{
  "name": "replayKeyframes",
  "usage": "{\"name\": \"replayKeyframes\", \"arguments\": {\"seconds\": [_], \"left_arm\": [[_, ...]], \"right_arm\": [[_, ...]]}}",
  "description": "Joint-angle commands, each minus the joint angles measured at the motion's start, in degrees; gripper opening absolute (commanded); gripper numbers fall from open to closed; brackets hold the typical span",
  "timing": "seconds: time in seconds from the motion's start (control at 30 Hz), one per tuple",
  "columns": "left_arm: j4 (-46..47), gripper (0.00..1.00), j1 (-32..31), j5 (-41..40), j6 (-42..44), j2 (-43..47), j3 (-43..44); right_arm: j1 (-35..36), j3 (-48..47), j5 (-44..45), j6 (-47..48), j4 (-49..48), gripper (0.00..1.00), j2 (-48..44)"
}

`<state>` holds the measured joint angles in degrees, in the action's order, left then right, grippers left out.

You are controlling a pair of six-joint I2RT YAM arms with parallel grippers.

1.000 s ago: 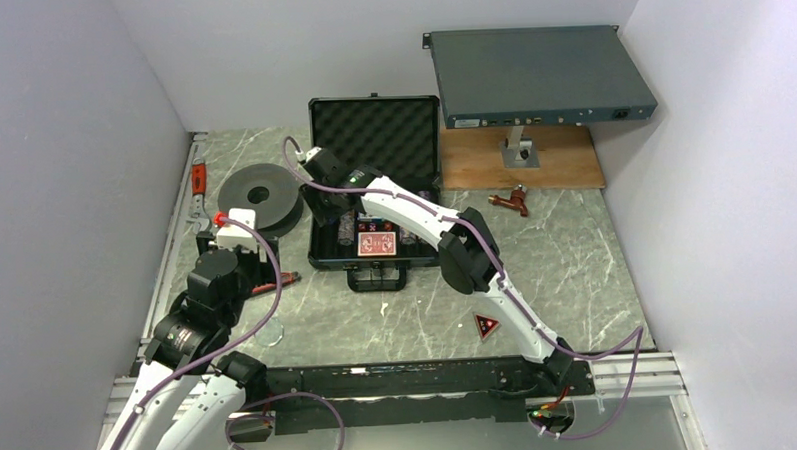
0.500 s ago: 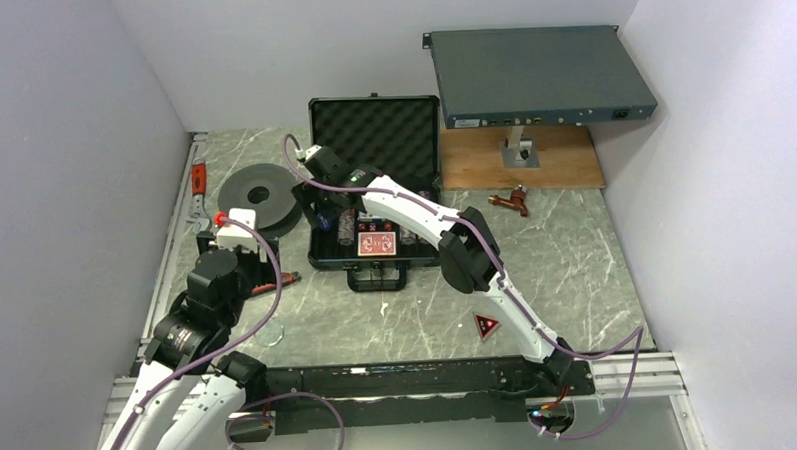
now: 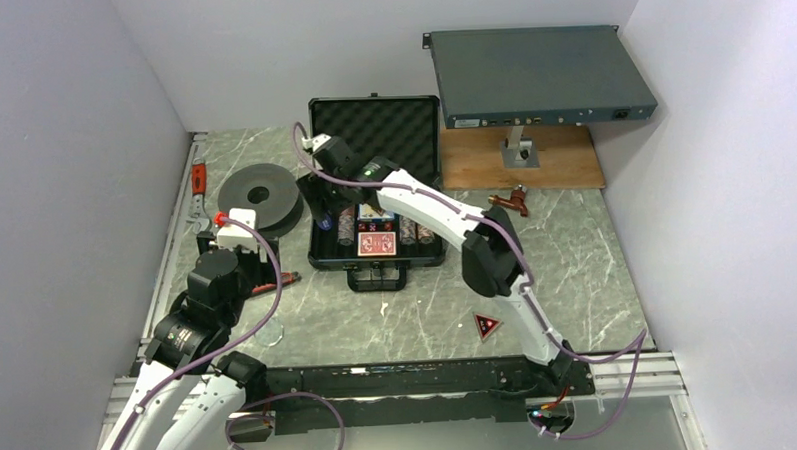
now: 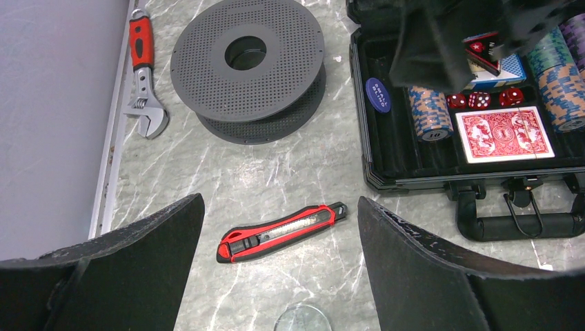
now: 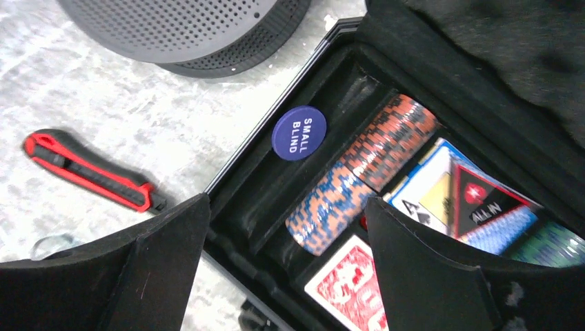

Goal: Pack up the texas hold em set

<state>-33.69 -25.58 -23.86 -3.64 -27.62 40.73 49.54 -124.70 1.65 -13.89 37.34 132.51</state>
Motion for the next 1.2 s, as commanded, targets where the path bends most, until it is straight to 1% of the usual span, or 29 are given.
{"name": "replayKeyframes", "arguments": {"seconds": [0.0, 0.3, 0.5, 0.7, 0.9, 1.17], "left_arm": [[1.6, 0.87, 0.3, 0.0, 0.5, -0.3, 0.2], [1.6, 0.88, 0.3, -0.4, 0.7, -0.4, 0.1], [1.4, 0.88, 0.3, -0.3, 0.6, -0.6, 0.1], [1.0, 0.87, 0.3, -0.1, 0.4, -0.9, 0.4], [1.2, 0.87, 0.3, 1.0, 0.5, -1.0, 0.4], [1.4, 0.87, 0.3, 2.5, 0.5, -1.5, 0.5]], "right_arm": [[0.0, 3.9, 2.5, -0.2, -2.7, 0.86, -10.6], [0.2, 14.0, 7.4, -1.0, -3.1, 0.87, -23.7], [0.3, 22.1, 11.5, -4.7, -6.4, 0.87, -31.6], [0.2, 32.9, 16.2, -8.5, -9.0, 0.87, -39.9], [0.2, 47.2, 19.5, -12.8, -12.5, 0.87, -50.2], [0.1, 57.0, 24.9, -16.3, -7.5, 0.87, -55.5]]}}
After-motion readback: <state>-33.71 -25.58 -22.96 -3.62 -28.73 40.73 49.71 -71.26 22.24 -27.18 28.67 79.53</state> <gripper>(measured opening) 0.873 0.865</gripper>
